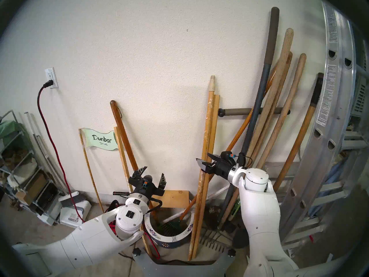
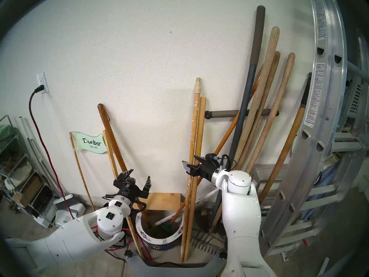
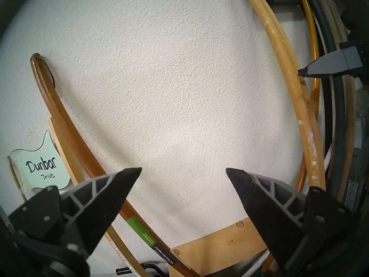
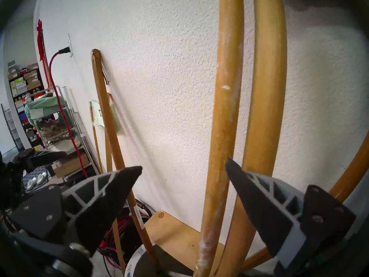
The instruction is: Put wooden sticks into the pot
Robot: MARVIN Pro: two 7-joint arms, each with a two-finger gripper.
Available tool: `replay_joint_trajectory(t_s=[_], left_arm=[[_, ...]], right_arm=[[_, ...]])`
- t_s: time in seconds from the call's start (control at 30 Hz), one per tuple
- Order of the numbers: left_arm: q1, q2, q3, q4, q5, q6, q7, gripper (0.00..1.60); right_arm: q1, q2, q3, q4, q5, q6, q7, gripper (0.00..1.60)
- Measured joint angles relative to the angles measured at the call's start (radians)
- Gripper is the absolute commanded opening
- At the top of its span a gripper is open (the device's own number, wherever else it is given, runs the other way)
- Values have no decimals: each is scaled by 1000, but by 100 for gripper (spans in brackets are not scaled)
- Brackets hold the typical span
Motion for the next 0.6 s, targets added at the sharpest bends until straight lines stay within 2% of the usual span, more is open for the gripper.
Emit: replay_joint_trajectory(t_s=[0.1,0.2,0.33,0.6], left_arm=[[-1,0,1,0,-1,0,0,160],[-1,1,1,0,-1,0,1,160],[-2,1,2,0,-1,0,1,160],[-3,2,3,0,-2,-1,2,160]], right_arm=[[12,-2,-6,18,-13,-4,-12,154],[17,-4,-7,27,-18,-7,-19,157],[24,-7,-9,38,-29,-13,-32,147],[29,-15,-16,33,-50,-27,-57,154]])
